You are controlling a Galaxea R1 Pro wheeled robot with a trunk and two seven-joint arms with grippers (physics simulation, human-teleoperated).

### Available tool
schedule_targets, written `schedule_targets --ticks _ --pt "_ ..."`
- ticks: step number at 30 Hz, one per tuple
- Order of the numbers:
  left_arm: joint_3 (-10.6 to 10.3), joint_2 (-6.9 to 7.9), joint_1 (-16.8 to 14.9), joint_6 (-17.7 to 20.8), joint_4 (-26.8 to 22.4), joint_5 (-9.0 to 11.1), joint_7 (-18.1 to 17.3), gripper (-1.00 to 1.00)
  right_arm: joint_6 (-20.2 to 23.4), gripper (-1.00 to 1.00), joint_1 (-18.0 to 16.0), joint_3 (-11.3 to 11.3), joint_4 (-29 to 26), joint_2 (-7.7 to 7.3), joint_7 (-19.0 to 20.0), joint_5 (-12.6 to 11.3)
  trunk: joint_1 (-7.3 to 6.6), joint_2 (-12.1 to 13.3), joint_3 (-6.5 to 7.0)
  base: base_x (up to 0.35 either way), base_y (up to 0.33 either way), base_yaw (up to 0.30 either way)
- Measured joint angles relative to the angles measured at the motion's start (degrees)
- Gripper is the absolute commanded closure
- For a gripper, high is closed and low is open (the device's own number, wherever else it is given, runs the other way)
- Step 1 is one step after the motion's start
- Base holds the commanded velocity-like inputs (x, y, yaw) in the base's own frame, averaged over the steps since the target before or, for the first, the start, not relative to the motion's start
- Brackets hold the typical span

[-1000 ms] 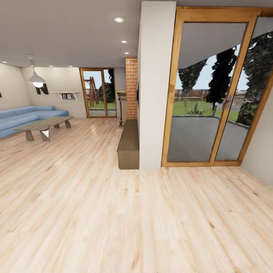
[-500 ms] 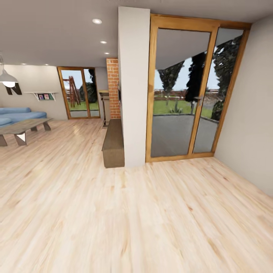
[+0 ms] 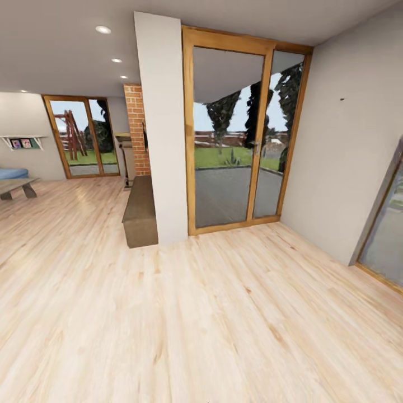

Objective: In the kitchen, take the Vidalia onion out of the sink, dice it on the chopping board with the paring knife, put the diced onion into the bowl on the countertop, then place both the paring knife and the chopping board into the sink.

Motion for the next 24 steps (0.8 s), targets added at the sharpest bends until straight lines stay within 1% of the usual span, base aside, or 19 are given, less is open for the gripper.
schedule_targets --ticks 24 --pt "0.01 0.06 0.00 -0.03 0.00 -0.01 0.00 -1.00 -0.06 -1.00 -0.01 0.00 0.01 0.00 0.00 0.00 -0.01 0.00 -0.10 -0.001 -0.003 -0.279"
